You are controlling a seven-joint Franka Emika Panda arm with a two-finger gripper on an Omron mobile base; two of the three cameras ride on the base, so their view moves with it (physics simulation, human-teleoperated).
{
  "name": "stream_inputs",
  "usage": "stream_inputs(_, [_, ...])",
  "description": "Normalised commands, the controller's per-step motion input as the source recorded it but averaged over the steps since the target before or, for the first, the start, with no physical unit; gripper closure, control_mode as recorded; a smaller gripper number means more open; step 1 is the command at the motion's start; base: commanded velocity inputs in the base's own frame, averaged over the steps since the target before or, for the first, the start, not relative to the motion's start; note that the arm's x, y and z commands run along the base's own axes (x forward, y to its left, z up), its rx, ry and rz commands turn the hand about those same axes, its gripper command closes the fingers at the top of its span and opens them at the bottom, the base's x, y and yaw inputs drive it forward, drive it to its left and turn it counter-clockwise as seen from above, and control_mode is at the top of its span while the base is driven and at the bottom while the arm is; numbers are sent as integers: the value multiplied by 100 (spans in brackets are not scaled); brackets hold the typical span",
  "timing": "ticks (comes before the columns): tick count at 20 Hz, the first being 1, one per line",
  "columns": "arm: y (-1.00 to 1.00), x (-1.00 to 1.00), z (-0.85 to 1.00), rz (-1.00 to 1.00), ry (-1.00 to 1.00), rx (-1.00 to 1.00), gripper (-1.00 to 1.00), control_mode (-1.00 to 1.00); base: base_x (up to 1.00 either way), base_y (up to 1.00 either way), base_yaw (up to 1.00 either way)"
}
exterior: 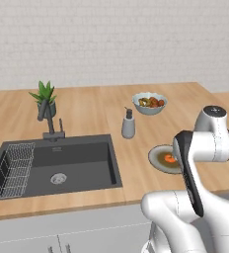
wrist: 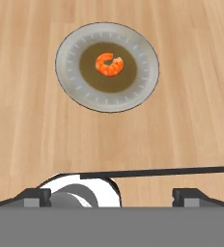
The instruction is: Pick up the knife from the drawer and place it on the cutting board. Then place the meat from the plate to the cutting board.
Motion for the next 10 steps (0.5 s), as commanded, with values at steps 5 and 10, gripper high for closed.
stream_inputs(5, [-5, 53, -4, 1, 0, 3, -100, -100, 0, 0, 0])
stream_inputs(10, [0, 93, -14, 0, 4, 4, -100, -100, 0, 0, 0])
